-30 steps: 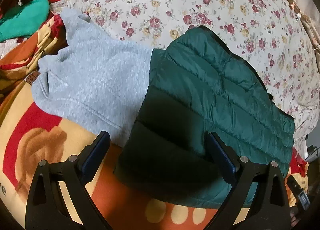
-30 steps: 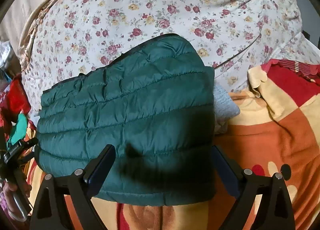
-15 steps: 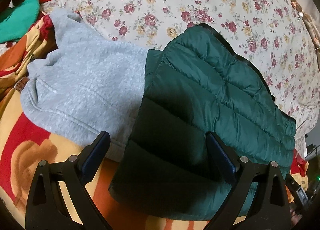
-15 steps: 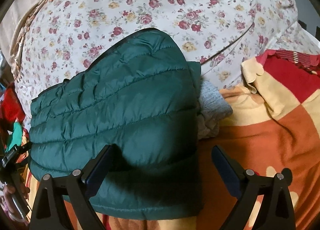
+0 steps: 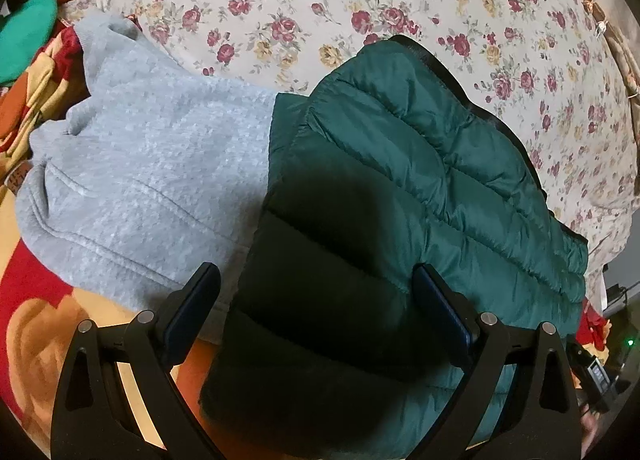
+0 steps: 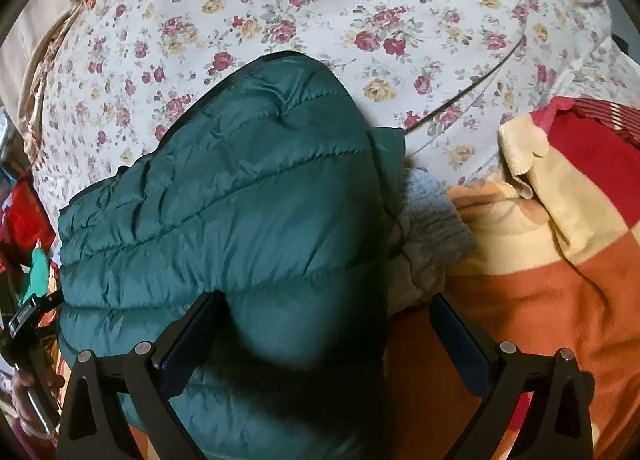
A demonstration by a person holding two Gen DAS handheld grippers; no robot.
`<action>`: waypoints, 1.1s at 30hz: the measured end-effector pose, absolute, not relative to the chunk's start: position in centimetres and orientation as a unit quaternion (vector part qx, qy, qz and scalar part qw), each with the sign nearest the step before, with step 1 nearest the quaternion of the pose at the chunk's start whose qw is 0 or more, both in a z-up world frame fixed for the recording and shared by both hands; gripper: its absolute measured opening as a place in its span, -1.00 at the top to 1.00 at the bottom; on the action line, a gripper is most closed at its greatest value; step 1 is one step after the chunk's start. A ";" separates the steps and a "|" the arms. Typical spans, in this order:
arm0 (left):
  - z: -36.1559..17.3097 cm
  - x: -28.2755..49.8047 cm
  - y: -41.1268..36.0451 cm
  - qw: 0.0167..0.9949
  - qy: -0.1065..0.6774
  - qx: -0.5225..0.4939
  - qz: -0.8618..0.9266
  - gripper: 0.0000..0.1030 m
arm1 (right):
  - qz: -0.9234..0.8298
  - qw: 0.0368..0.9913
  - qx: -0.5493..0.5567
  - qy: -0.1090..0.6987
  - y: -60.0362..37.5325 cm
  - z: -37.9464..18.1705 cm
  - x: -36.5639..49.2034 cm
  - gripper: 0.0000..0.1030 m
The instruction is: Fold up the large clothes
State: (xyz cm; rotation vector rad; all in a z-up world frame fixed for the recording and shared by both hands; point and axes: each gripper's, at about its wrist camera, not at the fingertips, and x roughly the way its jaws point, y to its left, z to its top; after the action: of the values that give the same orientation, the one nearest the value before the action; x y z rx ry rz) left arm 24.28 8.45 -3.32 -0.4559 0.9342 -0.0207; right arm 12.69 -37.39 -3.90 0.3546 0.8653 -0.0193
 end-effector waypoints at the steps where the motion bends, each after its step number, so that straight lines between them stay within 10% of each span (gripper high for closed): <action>1: -3.4 24.4 8.4 0.868 0.447 -0.218 -0.011 -0.89 | -0.005 0.892 0.169 0.419 -37.5 -4.0 12.9 -0.99; 33: -6.0 27.6 6.8 0.852 0.452 -0.263 -0.043 -0.99 | 0.108 0.873 0.196 0.434 -36.6 -6.1 17.9 -1.00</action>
State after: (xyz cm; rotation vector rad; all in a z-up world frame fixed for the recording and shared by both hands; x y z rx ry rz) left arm 27.60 6.84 -5.99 -0.5535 0.9507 -0.0903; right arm 17.89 -36.60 -6.13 0.4103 0.9063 0.2255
